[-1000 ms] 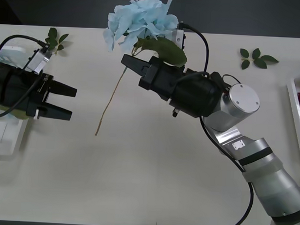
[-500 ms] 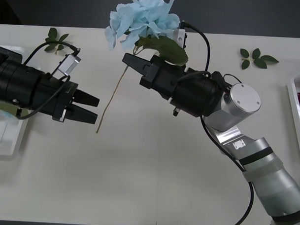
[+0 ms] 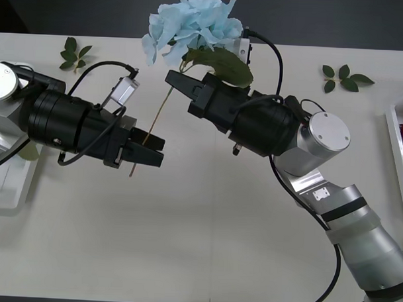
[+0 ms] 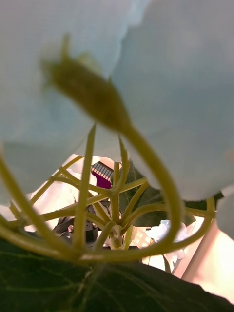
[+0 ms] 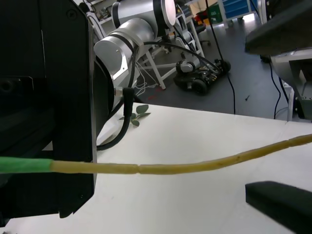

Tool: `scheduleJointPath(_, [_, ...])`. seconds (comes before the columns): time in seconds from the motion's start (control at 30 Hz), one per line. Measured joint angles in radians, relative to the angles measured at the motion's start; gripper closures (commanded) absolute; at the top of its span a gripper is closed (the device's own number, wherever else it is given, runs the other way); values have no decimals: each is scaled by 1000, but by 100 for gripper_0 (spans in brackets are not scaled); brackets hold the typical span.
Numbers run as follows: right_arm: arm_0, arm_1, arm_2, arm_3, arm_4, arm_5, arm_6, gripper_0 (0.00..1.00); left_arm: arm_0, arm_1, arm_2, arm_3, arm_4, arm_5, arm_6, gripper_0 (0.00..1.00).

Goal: Put the red flowers into the right box and the blue flowers into the left box

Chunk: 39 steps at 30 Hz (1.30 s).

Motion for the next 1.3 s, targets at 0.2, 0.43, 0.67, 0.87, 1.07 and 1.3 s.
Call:
scheduleJointPath(0.2, [0,0,0,0,0,0,0,100,-3,0,0,0,0,0,0,100])
scheduleJointPath(0.43, [0,0,0,0,-3,-4,0,100,-3,0,0,0,0,0,20,100])
scheduleJointPath(0.67, [0,0,0,0,-4,-4,1,95,-3,0,0,0,0,0,20,100])
scheduleJointPath(0.87, [0,-2,0,0,34,-13,33,38,-3,0,0,0,0,0,20,100])
scheduleJointPath(1.07, [0,-22,-6,0,47,-19,60,11,-3,5,0,0,0,0,20,100])
scheduleJointPath(1.3, [0,-25,-64,0,37,-4,98,2,-3,29,96,0,-102,58,20,100])
